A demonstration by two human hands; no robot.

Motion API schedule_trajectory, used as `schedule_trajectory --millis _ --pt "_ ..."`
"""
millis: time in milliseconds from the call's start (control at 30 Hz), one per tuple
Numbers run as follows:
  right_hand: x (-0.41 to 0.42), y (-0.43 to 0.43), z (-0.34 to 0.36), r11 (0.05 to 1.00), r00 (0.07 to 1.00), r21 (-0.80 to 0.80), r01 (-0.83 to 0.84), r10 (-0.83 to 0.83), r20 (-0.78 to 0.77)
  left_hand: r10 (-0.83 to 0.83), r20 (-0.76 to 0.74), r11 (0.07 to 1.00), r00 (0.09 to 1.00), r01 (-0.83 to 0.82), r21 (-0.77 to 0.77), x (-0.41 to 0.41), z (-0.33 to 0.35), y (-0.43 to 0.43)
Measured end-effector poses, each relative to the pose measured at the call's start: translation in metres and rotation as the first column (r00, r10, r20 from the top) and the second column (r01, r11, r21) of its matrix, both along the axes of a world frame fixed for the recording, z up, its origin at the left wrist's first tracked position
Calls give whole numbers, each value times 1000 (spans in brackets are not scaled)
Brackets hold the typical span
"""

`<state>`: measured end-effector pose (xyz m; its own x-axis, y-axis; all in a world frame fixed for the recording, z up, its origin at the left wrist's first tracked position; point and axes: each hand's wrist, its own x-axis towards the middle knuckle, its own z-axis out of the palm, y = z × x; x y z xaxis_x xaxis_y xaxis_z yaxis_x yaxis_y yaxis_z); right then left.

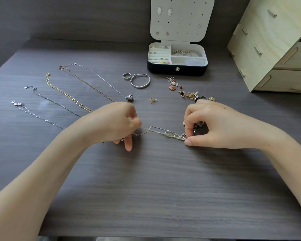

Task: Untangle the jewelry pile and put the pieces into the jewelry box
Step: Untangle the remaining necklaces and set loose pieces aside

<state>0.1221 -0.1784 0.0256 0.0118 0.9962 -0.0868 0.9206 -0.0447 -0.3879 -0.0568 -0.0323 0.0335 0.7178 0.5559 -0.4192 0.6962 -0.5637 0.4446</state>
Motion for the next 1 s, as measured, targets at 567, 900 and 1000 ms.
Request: schedule_trajectory --millis 567,900,1000 --pt "-2 -3 10 1000 999 4 17 -16 -42 -159 -73 947 985 173 270 -13 13 10" --pt "-17 10 -2 987 995 152 -51 63 -76 -354 103 890 930 301 341 -10 10 -13" --pt "-21 16 -8 982 995 161 -101 100 13 -420 71 849 905 364 383 -6 6 -30"
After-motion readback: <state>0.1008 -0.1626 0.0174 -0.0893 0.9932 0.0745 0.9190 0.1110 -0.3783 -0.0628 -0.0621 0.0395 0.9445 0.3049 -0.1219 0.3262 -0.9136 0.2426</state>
